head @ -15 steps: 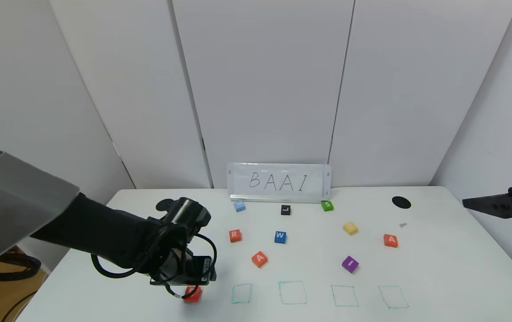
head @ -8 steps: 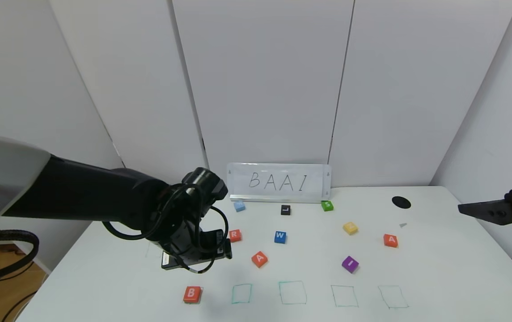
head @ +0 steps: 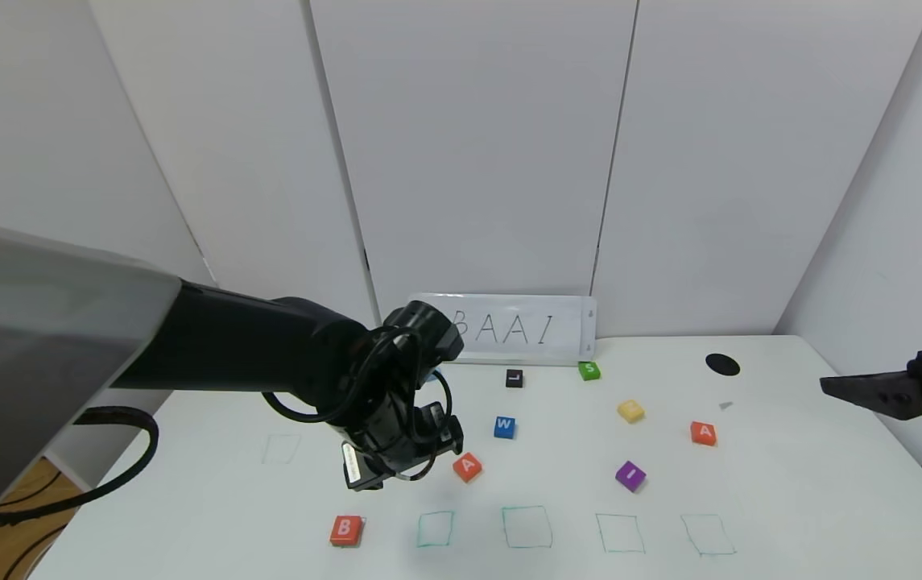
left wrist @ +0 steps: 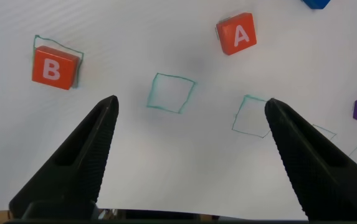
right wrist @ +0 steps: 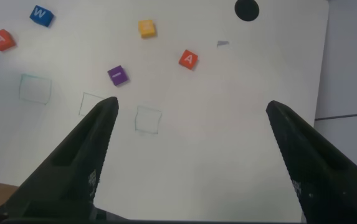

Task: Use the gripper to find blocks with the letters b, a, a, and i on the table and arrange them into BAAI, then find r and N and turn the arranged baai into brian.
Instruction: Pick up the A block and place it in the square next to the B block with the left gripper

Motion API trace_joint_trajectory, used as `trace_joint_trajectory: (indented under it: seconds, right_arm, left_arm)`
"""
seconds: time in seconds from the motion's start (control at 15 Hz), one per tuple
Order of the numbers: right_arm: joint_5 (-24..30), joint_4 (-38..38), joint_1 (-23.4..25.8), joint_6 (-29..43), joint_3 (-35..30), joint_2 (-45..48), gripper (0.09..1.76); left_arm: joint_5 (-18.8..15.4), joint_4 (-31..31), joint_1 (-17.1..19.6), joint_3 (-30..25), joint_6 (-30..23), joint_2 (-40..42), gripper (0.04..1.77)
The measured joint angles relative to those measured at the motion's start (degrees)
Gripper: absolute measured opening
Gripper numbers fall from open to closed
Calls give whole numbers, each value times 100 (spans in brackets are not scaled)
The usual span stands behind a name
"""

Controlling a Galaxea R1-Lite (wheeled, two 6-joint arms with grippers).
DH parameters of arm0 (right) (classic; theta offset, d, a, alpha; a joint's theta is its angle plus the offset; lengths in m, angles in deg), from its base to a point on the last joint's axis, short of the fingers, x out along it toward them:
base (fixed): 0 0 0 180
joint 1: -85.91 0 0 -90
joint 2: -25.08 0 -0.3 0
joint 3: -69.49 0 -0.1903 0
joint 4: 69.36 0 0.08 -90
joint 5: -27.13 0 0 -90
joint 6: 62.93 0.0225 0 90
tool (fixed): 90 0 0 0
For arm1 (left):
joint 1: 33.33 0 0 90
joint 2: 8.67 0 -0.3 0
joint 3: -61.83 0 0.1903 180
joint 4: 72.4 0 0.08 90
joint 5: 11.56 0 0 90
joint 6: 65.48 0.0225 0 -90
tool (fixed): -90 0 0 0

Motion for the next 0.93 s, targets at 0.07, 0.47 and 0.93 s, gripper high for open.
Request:
trace_joint_trajectory:
  seconds: [0.07,0.47,0.93]
  right_arm:
    - [-27,2,-67,5,-27,28,171]
    - [-238,5,-288,27,-104,91,171]
    - [-243,7,-356,23,-140,105,171]
  left_arm:
    - [-7,91,-20,157,-271,-122,168]
    - [-40,961,-260,1467,-1749,-791,170]
    - [649,1175,-405,2283,-2066,-1626,170]
